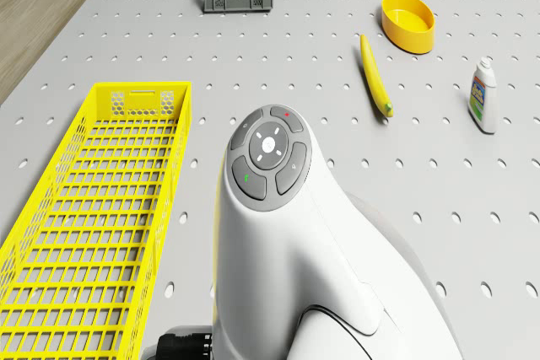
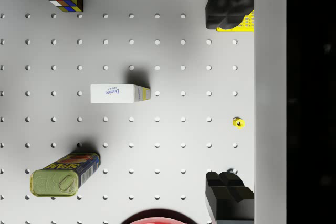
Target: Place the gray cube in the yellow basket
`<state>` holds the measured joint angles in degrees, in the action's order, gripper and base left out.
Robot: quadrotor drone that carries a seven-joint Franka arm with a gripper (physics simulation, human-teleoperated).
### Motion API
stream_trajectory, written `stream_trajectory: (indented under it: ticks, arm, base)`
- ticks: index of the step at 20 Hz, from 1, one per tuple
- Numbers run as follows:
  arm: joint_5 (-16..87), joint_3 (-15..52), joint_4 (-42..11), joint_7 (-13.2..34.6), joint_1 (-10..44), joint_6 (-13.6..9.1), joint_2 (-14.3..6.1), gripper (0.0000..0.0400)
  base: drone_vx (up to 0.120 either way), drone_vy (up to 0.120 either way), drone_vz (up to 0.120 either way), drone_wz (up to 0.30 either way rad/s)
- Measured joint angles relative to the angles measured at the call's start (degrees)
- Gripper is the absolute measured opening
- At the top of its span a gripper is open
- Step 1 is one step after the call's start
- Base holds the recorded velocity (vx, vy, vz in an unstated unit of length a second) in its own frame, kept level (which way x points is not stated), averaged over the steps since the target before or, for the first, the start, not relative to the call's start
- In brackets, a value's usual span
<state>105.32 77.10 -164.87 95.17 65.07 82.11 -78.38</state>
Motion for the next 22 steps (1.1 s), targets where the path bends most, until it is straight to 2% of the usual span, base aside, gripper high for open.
stream_trajectory:
  ticks: [7,12,16,22]
  arm:
    - [-0.52,0.23,0.06,0.26,0.29,1.10,-1.18,0.0400]
    - [-0.86,0.38,0.10,0.42,0.48,1.83,-1.97,0.0400]
    - [-1.12,0.49,0.13,0.55,0.63,2.39,-2.57,0.0400]
    - [-1.48,0.64,0.17,0.72,0.83,3.18,-3.41,0.0400]
  base:
    - [0.120,0.000,-0.120,0.000]
    - [0.120,0.000,0.000,0.000]
    - [0.120,-0.070,0.000,0.000]
    - [0.120,0.000,-0.120,0.000]
